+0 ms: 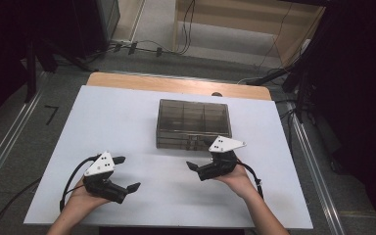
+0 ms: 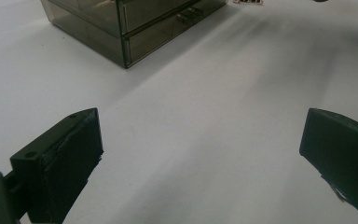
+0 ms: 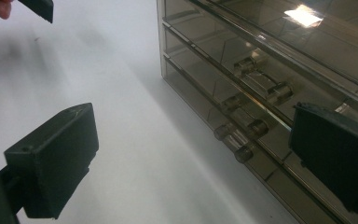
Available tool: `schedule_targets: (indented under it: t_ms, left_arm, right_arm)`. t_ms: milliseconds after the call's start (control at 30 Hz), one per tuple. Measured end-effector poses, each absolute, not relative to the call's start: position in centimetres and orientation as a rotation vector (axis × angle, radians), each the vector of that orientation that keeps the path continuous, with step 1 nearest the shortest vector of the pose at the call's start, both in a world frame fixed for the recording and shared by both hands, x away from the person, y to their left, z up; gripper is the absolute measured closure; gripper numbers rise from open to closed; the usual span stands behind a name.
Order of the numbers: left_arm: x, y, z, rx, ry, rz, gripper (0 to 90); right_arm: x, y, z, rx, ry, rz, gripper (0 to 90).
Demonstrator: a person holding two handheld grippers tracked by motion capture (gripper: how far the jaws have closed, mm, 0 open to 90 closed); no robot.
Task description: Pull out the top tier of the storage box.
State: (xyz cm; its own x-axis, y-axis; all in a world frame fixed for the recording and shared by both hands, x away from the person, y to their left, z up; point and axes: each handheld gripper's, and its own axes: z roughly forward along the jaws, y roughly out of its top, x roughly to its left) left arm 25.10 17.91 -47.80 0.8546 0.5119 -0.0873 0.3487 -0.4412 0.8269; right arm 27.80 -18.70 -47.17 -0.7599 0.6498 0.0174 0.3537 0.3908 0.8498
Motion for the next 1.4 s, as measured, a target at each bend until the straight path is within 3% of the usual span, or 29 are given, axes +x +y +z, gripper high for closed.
schedule_targets:
  t_ms: [1400]
  left_arm:
    - [25.03, 17.84, -48.00, 2.097, 0.618, 0.235, 0.0]
  right_arm:
    - [27.17, -18.43, -47.11, 0.757, 2.273, 1.150, 0.1]
